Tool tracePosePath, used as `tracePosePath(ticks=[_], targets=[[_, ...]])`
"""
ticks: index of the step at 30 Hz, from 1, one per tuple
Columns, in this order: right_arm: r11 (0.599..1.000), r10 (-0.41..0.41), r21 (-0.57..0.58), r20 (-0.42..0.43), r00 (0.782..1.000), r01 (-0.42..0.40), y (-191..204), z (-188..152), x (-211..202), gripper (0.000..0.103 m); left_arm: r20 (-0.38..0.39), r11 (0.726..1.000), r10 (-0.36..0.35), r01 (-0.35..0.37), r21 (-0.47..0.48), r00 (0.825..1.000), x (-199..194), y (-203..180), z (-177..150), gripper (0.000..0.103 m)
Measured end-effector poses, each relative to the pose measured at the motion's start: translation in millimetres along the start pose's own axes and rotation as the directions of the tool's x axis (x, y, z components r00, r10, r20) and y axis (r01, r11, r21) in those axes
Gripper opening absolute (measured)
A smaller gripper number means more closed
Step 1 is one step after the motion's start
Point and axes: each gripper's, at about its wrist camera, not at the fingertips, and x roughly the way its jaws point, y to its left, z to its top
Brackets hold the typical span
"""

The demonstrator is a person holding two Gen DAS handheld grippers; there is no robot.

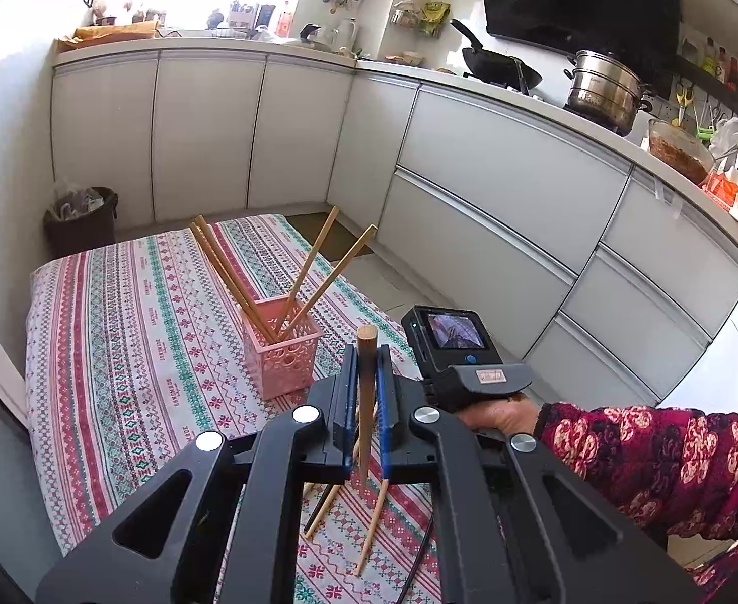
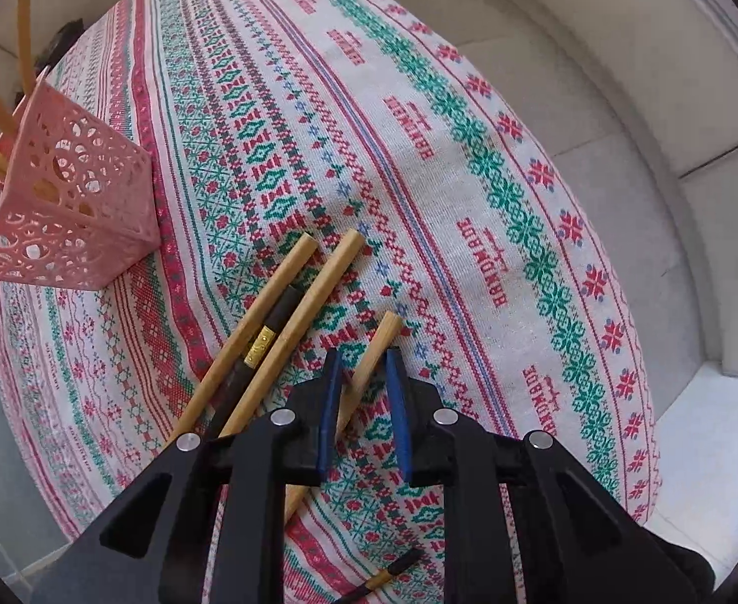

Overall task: Organize utensils
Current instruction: 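Lift the left tool's chopstick while the right tool grasps another chopstick, then carry both held chopsticks over the pink cup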

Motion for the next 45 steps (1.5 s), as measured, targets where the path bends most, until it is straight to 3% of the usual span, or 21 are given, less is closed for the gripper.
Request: tracePosePath(ticks=[1,3,5,7,10,14,16,19,24,31,34,39,45], targets=[[1.0,-0.013,-0.01,0.034,0.999,0.014,4,-4,-1,0.017,0.005,1.0,0.002,-0.002,-0.005,1.0,0,1,0,0.006],[0.997,0.076,0.001,0.074,0.994,-0.076,-1,-9,-4,0.013,0.017,1.0,0.007,-0.007,-0.016,1.0,-1,3,0,0.006],[0.977,0.206,0.033,0.111,0.972,-0.211,-14,-15,-10,0.009,0.027,1.0,0.016,-0.015,-0.025,1.0,-1,4,0,0.006],[0.976,0.215,-0.011,0.217,0.952,-0.218,-20,-26,-29,0.009,0.031,0.999,0.032,-0.031,-0.03,0.999,0,5,-1,0.006],[0.965,0.262,-0.115,0.368,0.892,-0.236,-23,-51,-65,0.009,0.052,0.998,0.066,-0.065,-0.024,0.996,-2,0,-1,0.006],[0.942,0.331,-0.228,0.519,0.788,-0.246,-32,-96,-115,0.009,0.108,0.994,0.112,-0.11,-0.026,0.988,-11,-10,0,0.006],[0.928,0.369,-0.26,0.557,0.744,-0.265,-28,-109,-136,0.009,0.14,0.991,0.133,-0.131,-0.029,0.981,-18,-16,2,0.006],[0.91,0.414,-0.3,0.584,0.698,-0.288,-31,-122,-168,0.008,0.187,0.986,0.167,-0.161,-0.044,0.968,-27,-20,7,0.006],[0.884,0.468,-0.334,0.627,0.623,-0.329,-28,-118,-217,0.008,0.247,0.978,0.205,-0.193,-0.073,0.947,-38,-23,27,0.006],[0.862,0.503,-0.387,0.729,0.464,-0.326,-19,-91,-296,0.008,0.335,0.967,0.257,-0.24,-0.09,0.907,-36,-22,67,0.006],[0.867,0.493,-0.397,0.767,0.41,-0.301,-8,-73,-310,0.008,0.371,0.959,0.282,-0.264,-0.1,0.885,-29,-16,84,0.006],[0.874,0.482,-0.403,0.788,0.382,-0.273,12,-40,-310,0.008,0.393,0.948,0.317,-0.302,-0.102,0.863,-10,-4,103,0.006],[0.88,0.473,-0.393,0.782,0.406,-0.267,26,-12,-283,0.008,0.371,0.944,0.33,-0.297,-0.144,0.868,22,20,106,0.006]])
